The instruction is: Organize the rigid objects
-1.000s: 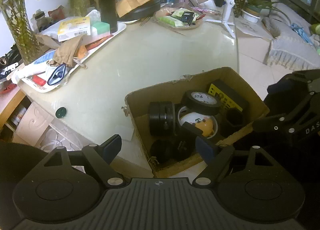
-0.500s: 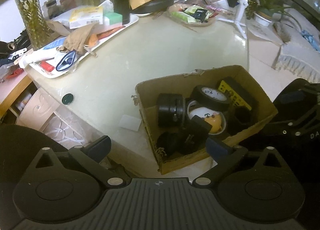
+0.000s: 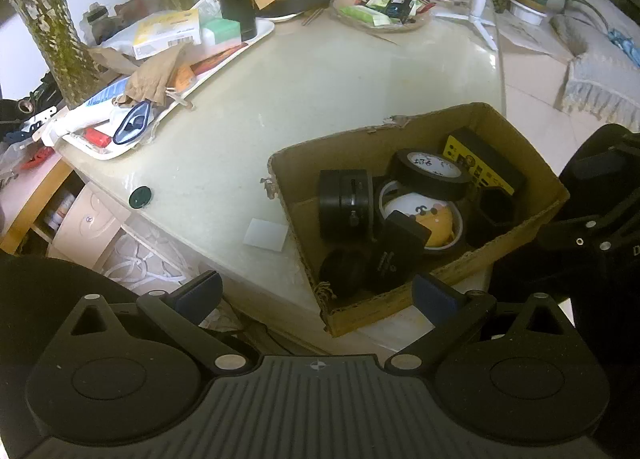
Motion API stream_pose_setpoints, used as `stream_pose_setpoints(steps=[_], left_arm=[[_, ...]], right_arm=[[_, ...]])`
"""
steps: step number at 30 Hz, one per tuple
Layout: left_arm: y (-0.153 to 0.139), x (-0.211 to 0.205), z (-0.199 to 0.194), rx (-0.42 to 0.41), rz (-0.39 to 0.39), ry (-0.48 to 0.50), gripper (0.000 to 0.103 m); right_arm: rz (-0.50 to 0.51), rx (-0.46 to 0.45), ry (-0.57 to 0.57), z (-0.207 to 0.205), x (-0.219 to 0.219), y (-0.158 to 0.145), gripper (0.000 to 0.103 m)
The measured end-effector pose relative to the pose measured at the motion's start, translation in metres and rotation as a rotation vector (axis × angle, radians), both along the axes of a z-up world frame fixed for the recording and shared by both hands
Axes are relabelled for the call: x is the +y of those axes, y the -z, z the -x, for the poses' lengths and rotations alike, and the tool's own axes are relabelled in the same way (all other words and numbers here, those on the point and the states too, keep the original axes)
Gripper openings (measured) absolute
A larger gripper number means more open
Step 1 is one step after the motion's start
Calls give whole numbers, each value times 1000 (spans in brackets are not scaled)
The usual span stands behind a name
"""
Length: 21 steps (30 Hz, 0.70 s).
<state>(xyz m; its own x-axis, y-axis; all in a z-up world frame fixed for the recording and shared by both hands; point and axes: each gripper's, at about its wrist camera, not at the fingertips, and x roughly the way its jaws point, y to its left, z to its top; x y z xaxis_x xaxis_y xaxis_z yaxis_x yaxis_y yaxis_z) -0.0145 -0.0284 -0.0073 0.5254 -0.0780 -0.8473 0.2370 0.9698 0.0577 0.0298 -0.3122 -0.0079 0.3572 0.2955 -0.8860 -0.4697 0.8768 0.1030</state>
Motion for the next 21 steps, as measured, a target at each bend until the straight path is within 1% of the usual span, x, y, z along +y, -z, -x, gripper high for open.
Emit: stream_pose_setpoints(steps=[21], left_arm=[[-1,-4,1,-1,-9,25,103]], right_arm=[[1,-1,1,0,0,1,103]])
